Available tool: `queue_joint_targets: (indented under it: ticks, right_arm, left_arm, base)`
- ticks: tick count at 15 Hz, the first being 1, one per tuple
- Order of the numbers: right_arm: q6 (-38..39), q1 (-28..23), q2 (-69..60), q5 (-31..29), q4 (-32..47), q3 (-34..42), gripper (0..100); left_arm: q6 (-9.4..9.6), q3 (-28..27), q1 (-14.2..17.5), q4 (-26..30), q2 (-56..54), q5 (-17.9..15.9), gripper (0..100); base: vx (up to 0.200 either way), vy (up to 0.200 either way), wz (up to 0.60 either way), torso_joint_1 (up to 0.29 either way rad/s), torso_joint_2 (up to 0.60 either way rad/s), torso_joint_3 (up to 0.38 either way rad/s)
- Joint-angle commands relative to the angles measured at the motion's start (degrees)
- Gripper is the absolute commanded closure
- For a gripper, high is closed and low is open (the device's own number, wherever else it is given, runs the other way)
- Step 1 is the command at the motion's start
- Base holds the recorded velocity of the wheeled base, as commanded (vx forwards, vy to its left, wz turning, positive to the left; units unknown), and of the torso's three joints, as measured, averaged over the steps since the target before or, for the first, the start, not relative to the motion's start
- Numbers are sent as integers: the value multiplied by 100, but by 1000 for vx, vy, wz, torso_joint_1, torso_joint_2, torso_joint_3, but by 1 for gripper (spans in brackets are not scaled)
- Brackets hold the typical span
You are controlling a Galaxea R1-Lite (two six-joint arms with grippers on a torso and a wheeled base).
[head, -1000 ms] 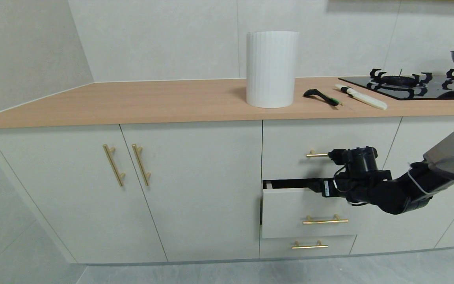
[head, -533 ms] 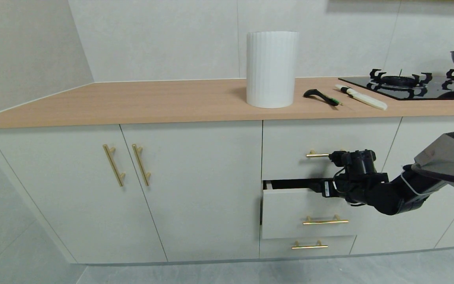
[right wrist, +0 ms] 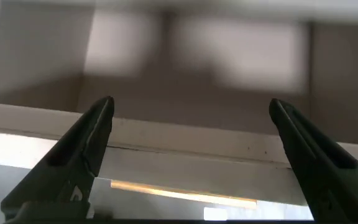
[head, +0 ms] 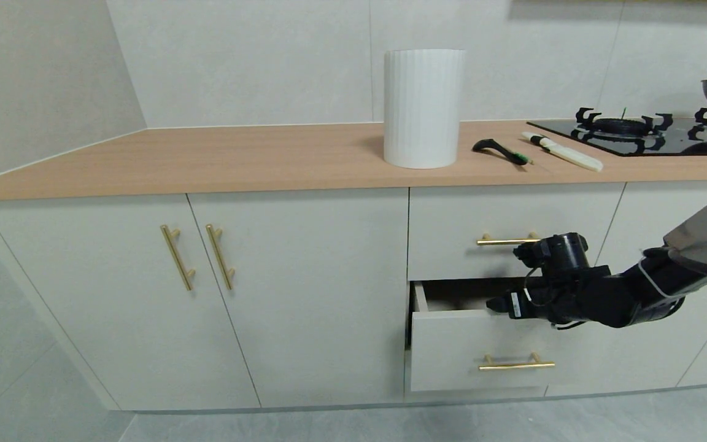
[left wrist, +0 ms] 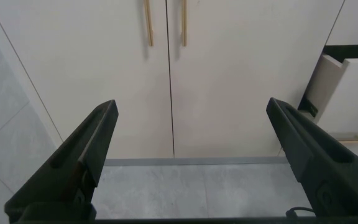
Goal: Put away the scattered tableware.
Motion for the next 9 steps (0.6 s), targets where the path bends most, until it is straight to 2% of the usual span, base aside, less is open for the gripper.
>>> queue_joint_targets:
  ticks: [1,4,6,7,9]
  right_arm:
    - [-51,11,-321,38,289,-52,0]
    - [-244,37,-567,65,737,-8,0]
    - [-367,55,-708,197,1106,-17,0]
    - [-508,55,-866,399,1572,-26,0]
    - [-710,63,-875,469,1827,-8,0]
  left_arm:
    - [-9,0,2,2,2,1,0]
    - [0,0,2,2,2,1,0]
    - [0,0,2,2,2,1,0]
    - [0,0,2,2,2,1,0]
    - [0,0,2,2,2,1,0]
  base:
    - [0,0,0,0,0,0]
    - [0,0,0,0,0,0]
    - [0,0,0,0,0,0]
    - [0,0,0,0,0,0]
    - [0,0,0,0,0,0]
